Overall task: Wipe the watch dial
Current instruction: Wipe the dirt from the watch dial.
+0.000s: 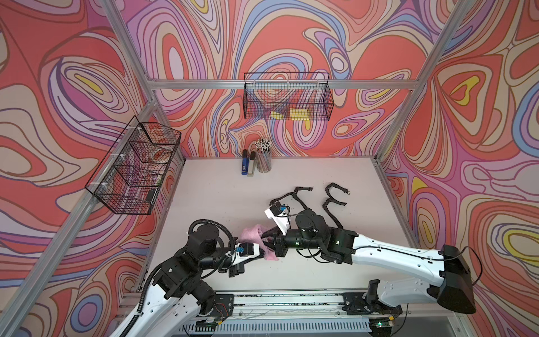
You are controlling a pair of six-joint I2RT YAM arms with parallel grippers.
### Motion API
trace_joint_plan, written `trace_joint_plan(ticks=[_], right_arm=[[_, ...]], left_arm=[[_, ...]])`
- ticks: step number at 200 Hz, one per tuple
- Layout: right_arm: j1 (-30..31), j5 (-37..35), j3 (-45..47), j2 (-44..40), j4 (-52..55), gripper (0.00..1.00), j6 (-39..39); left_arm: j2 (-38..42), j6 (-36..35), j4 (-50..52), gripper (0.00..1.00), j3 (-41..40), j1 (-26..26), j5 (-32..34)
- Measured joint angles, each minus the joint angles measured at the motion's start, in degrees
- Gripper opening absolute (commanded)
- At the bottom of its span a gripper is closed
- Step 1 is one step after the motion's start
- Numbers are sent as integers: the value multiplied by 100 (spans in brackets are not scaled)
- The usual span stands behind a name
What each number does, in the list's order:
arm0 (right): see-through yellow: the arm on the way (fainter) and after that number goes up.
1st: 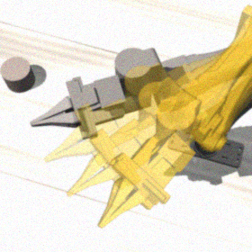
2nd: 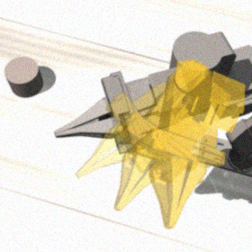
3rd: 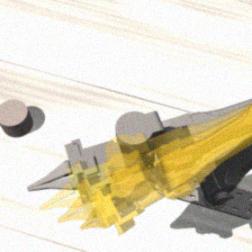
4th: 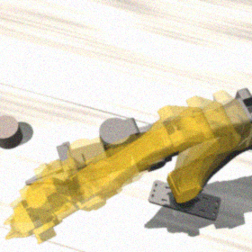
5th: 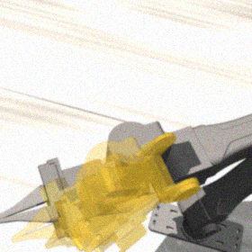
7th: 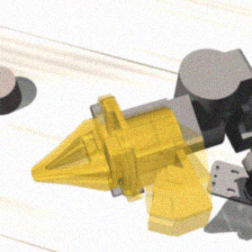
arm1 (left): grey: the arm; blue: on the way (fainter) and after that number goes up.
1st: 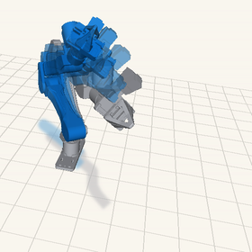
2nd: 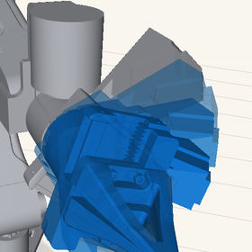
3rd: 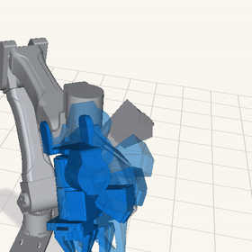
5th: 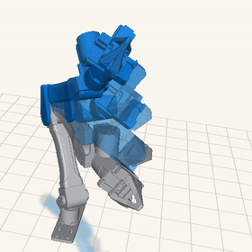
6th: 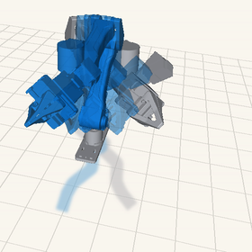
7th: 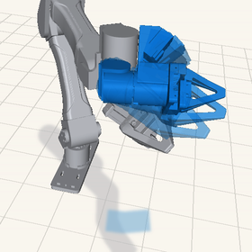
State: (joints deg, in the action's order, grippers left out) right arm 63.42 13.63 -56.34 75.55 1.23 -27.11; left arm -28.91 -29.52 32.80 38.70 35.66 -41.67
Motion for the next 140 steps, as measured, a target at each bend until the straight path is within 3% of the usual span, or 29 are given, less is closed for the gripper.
trace_joint_plan(ticks=[71,140], right_arm=[[236,-138,-11,-142,382,0,7],[79,-1453,-68,-721,2022,0,96]], left_arm=[[-2,87,-345,0,107,52,-149],[-179,31,-402,0,258,59,-66]])
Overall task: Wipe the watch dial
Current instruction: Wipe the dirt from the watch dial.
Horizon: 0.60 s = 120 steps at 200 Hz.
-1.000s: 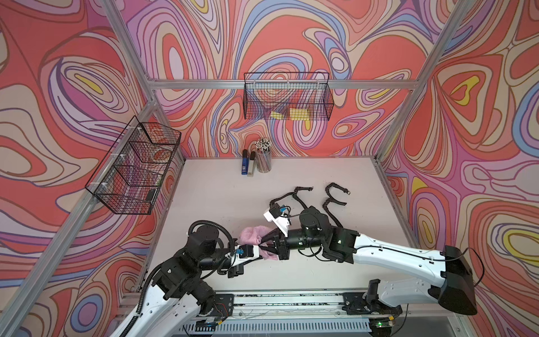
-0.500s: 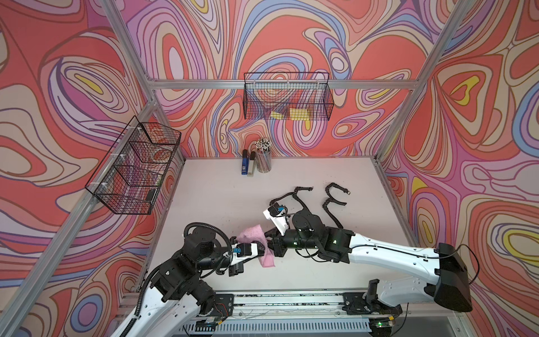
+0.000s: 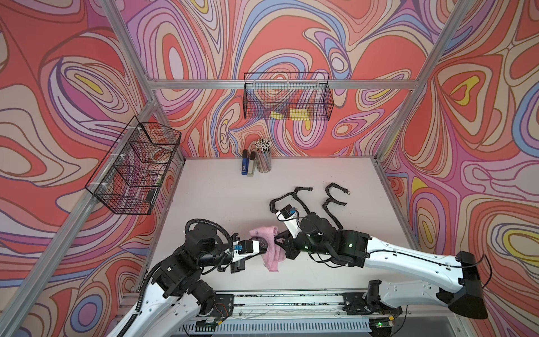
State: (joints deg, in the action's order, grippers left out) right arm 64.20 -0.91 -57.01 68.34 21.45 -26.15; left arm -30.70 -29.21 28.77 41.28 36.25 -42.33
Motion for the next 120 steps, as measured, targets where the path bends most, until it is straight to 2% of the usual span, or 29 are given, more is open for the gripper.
trace_joint_plan(ticks=[26,73,120], right_arm=[[-83,-372,-221,48,463,0,81],[-87,-245,-146,492,420,0,166],[-87,-157,-334,-262,479,0,494]], left_arm=[[24,-13,33,0,28,-20,0],[9,-28,133,0,31,-20,-37],[-236,-76,267,0,31,-24,-146]])
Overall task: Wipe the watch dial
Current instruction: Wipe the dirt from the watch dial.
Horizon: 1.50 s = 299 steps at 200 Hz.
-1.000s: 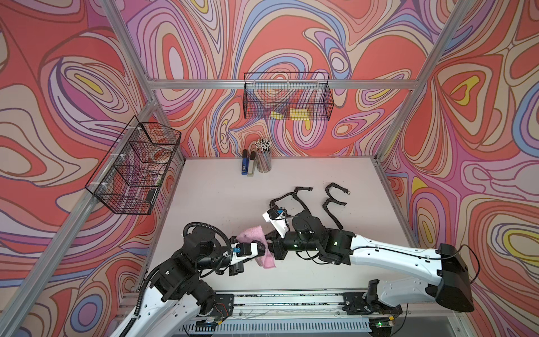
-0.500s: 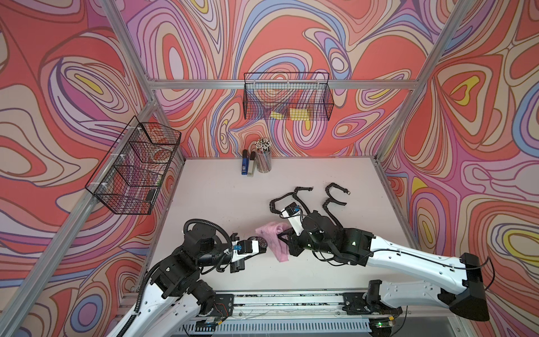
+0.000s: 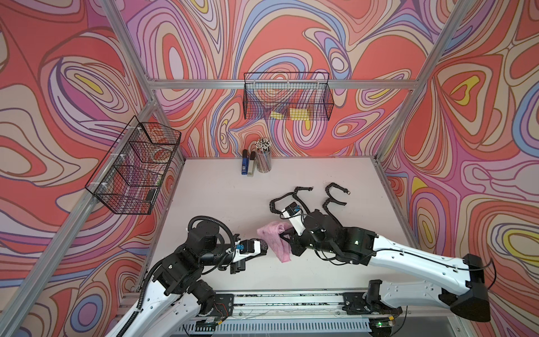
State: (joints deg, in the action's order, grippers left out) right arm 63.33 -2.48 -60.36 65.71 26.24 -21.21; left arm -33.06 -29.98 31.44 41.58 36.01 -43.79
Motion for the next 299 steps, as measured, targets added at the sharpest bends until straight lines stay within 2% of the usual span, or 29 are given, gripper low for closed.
trace_joint_plan(ticks=[48,77,113,140,201,232,299], right_arm=[[177,800,-402,68,-660,0,164],[363,1198,-240,415,-1088,0,116],[339,1460,308,426,-2004,0,-214],[339,1373,380,540,-2280,0,-385],[201,1019,120,1132,-2122,0,-396],[245,1010,120,1005,-1985,0,-415],[732,588,-2,426,-1532,0,-369]], left_arm=[[-262,-2,7,0,4,0,-11],[-223,0,26,0,52,0,39],[-22,4,350,0,52,2,223],[13,55,376,0,52,-7,249],[-28,109,387,0,55,-4,177],[98,105,380,0,85,0,166],[146,105,341,0,92,35,70]])
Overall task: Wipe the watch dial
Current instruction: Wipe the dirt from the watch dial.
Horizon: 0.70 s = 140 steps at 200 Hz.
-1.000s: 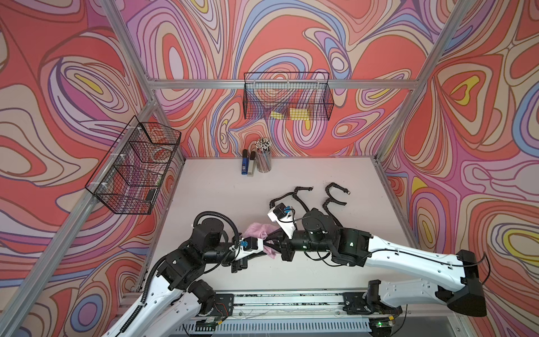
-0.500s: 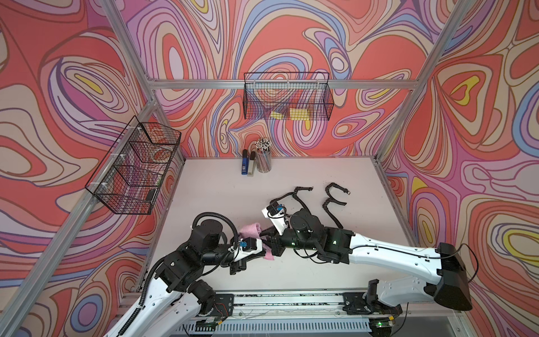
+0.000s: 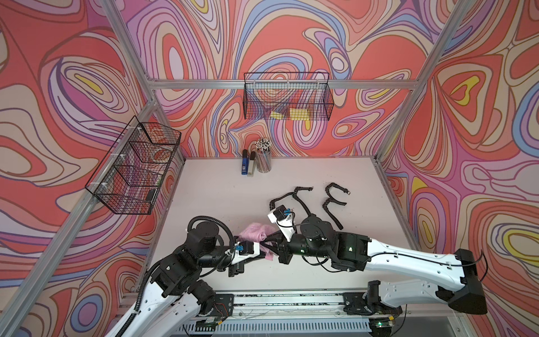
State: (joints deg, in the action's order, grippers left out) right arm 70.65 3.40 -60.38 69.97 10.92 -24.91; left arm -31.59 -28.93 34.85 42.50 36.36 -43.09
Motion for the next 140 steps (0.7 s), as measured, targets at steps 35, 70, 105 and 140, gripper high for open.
trace_joint_plan(ticks=[35,70,105,140], right_arm=[[155,-170,-33,0,28,0,-42],[369,-372,66,-122,-66,0,-243],[450,-562,254,-170,-348,0,-372],[269,-590,278,114,-632,0,-372]], left_arm=[[0,-46,20,0,0,0,9],[-11,-111,144,0,26,0,74],[-94,-149,240,0,103,-9,118],[-131,-94,286,0,103,-87,201]])
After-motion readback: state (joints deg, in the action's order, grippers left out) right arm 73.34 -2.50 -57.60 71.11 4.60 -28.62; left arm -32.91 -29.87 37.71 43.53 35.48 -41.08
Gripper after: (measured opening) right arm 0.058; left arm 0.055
